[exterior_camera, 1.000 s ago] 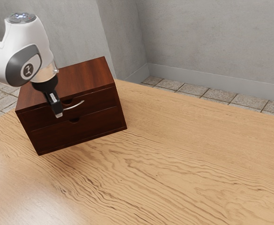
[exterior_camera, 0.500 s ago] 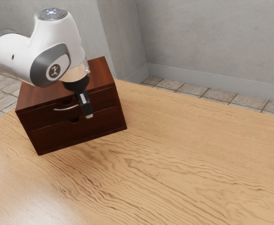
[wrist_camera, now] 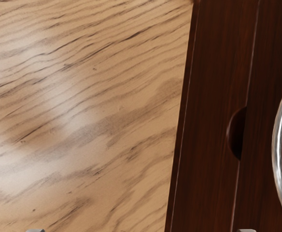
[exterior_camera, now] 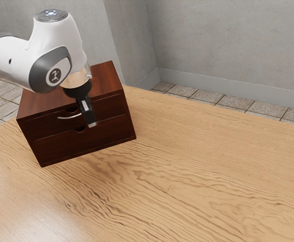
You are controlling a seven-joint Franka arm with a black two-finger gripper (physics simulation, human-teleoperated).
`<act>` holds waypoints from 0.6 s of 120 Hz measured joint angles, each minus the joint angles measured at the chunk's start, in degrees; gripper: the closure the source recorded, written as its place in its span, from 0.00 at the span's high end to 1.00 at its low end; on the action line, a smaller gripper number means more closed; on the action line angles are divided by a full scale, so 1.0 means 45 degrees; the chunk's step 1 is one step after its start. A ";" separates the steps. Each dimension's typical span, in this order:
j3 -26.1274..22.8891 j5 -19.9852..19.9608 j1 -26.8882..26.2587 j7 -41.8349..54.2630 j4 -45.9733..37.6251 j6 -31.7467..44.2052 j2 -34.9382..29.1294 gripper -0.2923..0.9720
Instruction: Pull the drawer handle with one arm to open the drawer
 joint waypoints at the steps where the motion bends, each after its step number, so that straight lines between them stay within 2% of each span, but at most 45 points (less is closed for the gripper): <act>1: 0.0001 0.0000 0.0036 -0.0001 0.0000 0.0000 0.0004 0.62; 33: -0.0011 0.0015 0.1015 -0.0019 -0.0036 0.0055 0.0307 0.60; 72: -0.0024 0.0002 0.0415 -0.0005 -0.0024 0.0097 0.0398 0.57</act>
